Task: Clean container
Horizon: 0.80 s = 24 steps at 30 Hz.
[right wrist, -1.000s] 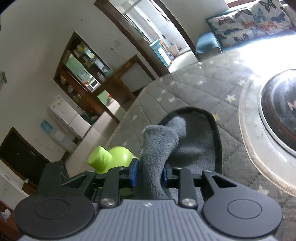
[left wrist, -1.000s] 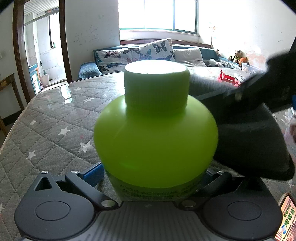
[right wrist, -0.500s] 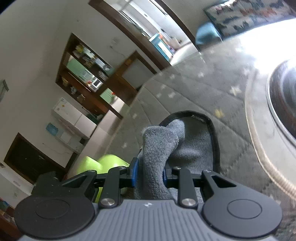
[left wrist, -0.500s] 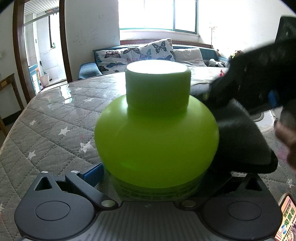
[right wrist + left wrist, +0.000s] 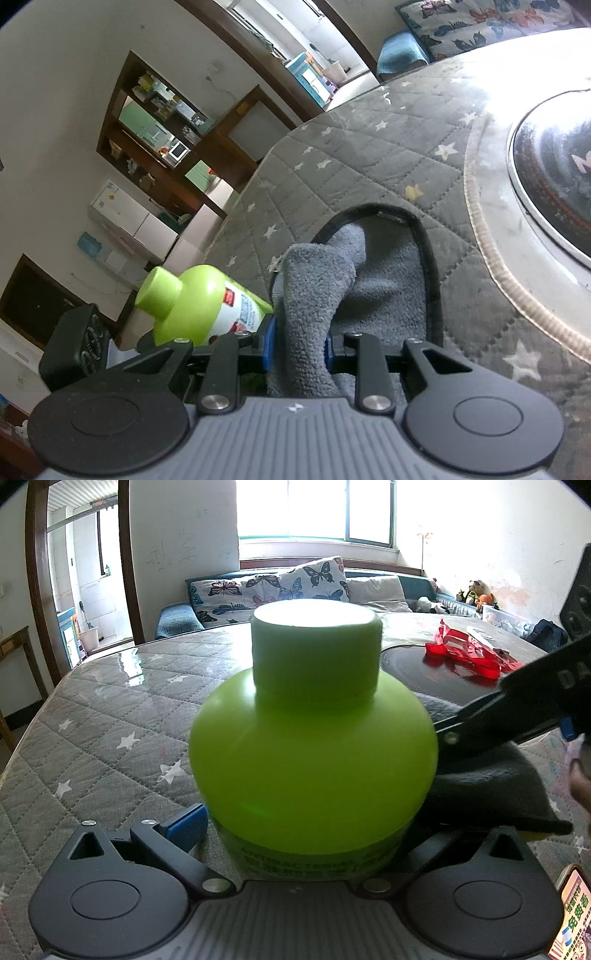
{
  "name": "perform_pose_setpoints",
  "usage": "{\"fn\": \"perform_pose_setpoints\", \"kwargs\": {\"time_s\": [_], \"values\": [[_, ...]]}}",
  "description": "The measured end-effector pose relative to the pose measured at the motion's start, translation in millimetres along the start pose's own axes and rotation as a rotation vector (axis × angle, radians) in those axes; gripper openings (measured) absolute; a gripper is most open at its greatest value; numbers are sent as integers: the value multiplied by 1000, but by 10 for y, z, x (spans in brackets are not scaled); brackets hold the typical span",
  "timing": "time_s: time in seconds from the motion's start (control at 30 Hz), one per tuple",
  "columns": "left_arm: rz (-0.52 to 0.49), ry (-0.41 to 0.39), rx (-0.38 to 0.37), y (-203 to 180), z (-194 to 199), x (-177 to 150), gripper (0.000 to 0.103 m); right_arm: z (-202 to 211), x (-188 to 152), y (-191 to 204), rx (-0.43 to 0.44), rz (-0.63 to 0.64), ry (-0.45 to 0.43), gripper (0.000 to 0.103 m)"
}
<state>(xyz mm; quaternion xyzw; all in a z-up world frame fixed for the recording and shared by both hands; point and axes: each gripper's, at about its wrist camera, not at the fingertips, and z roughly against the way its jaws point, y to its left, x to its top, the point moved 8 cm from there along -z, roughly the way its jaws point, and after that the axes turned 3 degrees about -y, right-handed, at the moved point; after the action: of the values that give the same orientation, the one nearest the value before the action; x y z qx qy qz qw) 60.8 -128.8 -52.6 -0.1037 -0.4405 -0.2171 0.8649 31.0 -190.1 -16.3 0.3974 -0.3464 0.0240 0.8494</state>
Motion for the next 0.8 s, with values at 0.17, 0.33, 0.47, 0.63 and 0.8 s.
{"fn": "perform_pose_setpoints", "kwargs": {"time_s": [0.17,0.33,0.47,0.63,0.8], "values": [[0,0,0,1,-1,2,103,49,55,71,24,15,-22,26],[0,0,0,6,-1,3,103,100,109,142,48,30,-43,26],[0,0,0,5,-4,6,103,140,153,199,68,42,-60,26],[0,0,0,9,-7,8,103,87,179,169,66,29,-53,26],[0,-1,0,17,-13,13,103,-7,144,43,35,-13,-25,26]]}}
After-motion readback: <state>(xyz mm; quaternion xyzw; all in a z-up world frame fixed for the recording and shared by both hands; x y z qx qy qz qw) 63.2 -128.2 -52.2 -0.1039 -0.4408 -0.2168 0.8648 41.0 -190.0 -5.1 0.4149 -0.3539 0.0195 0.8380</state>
